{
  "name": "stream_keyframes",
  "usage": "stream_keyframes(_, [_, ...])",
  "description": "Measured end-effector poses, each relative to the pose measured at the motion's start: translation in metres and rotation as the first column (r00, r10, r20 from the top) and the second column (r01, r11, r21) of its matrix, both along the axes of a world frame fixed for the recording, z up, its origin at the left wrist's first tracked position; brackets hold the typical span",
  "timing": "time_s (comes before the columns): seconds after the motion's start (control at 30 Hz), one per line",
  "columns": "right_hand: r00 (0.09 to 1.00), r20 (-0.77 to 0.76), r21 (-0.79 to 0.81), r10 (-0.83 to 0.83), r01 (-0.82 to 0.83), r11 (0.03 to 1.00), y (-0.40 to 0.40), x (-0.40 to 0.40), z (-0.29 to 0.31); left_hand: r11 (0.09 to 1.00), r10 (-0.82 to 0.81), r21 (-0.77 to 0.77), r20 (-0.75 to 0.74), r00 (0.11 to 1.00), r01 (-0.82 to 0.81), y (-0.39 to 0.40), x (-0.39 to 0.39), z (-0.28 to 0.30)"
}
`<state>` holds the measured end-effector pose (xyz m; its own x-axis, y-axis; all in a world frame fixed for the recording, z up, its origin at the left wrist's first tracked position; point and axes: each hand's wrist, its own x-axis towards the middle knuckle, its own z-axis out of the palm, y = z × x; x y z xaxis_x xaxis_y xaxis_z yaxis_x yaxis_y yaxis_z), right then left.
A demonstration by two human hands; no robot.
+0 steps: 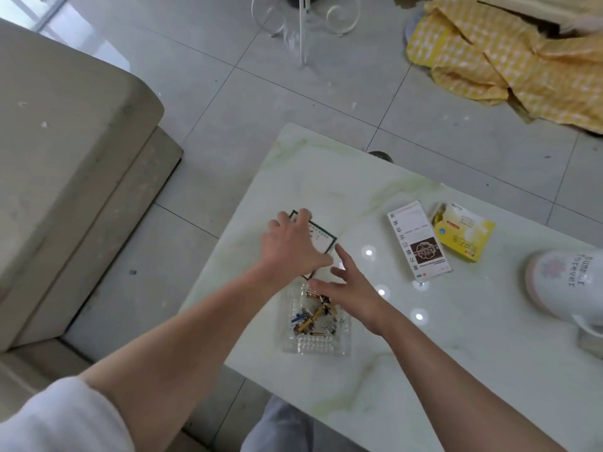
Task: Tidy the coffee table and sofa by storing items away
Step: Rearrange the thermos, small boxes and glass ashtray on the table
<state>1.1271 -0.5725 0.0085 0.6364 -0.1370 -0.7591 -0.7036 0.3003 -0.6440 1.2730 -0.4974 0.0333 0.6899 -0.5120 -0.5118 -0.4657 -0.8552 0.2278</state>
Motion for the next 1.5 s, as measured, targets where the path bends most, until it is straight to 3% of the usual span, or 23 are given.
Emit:
stream_keyframes(0.07, [0.991, 0.040, 0.016, -0.128, 0.128, 0.992, -0.006, -0.002, -0.003, 0.998, 0.016, -0.054, -0.072, 0.997, -0.020, -0.016, -0.012, 0.005])
stream_keyframes(0.2, [0.903, 0.008, 0.020, -0.430, 0.429, 0.903, -0.032, -0.036, -0.014, 0.989, -0.031, -0.147, -0.352, 0.935, -0.023, -0.028, -0.032, 0.003])
stream_keyframes(0.3, [0.842, -0.124, -0.043, -0.525, 0.524, 0.851, -0.051, -0.083, -0.019, 0.998, 0.055, -0.017, -0.293, 0.954, -0.063, -0.006, -0.031, -0.017])
stream_keyframes(0.4, [0.822, -0.225, -0.034, -0.523, 0.530, 0.847, -0.070, -0.124, -0.022, 0.946, 0.258, 0.257, -0.230, 0.938, -0.197, 0.029, -0.020, -0.043])
stream_keyframes(0.5, [0.792, -0.258, -0.105, -0.553, 0.547, 0.831, -0.088, -0.151, -0.024, 0.882, 0.414, 0.395, -0.395, 0.820, -0.255, 0.044, -0.024, -0.057])
stream_keyframes(0.73, [0.664, -0.197, -0.302, -0.721, 0.659, 0.689, -0.109, -0.173, -0.043, 0.884, 0.464, 0.312, -0.504, 0.728, -0.348, 0.046, -0.034, -0.078])
stream_keyframes(0.9, [0.437, -0.231, -0.583, -0.869, 0.653, 0.483, -0.097, -0.169, -0.043, 0.943, 0.329, 0.221, -0.530, 0.781, -0.247, 0.051, -0.028, -0.084])
stream_keyframes(0.97, [0.410, -0.316, -0.583, -0.856, 0.627, 0.516, -0.083, -0.165, -0.041, 0.956, 0.291, 0.190, -0.529, 0.797, -0.222, 0.047, -0.022, -0.084])
stream_keyframes(1.03, [0.487, -0.408, -0.569, -0.772, 0.525, 0.632, -0.058, -0.161, -0.042, 0.966, 0.256, 0.166, -0.528, 0.810, -0.197, 0.042, -0.016, -0.082])
stream_keyframes(1.13, [0.673, -0.434, -0.570, -0.599, 0.310, 0.761, -0.023, -0.147, -0.051, 0.975, 0.222, 0.133, -0.532, 0.817, -0.178, 0.036, -0.005, -0.084])
stream_keyframes(1.2, [0.753, -0.422, -0.368, -0.506, 0.368, 0.854, -0.004, -0.119, -0.053, 0.975, 0.224, 0.124, -0.533, 0.816, -0.187, 0.032, 0.004, -0.084])
stream_keyframes(1.27, [0.855, -0.374, -0.170, -0.361, 0.319, 0.932, 0.003, -0.087, -0.053, 0.975, 0.220, 0.106, -0.529, 0.819, -0.194, 0.027, 0.014, -0.085])
stream_keyframes(1.33, [0.909, -0.292, -0.096, -0.299, 0.283, 0.954, 0.002, -0.058, -0.058, 0.979, 0.200, 0.078, -0.514, 0.834, -0.187, 0.022, 0.027, -0.086])
stream_keyframes(1.5, [0.959, -0.206, -0.174, -0.197, 0.162, 0.971, -0.014, -0.003, -0.059, 0.987, 0.142, -0.008, -0.424, 0.894, -0.161, 0.010, 0.069, -0.088])
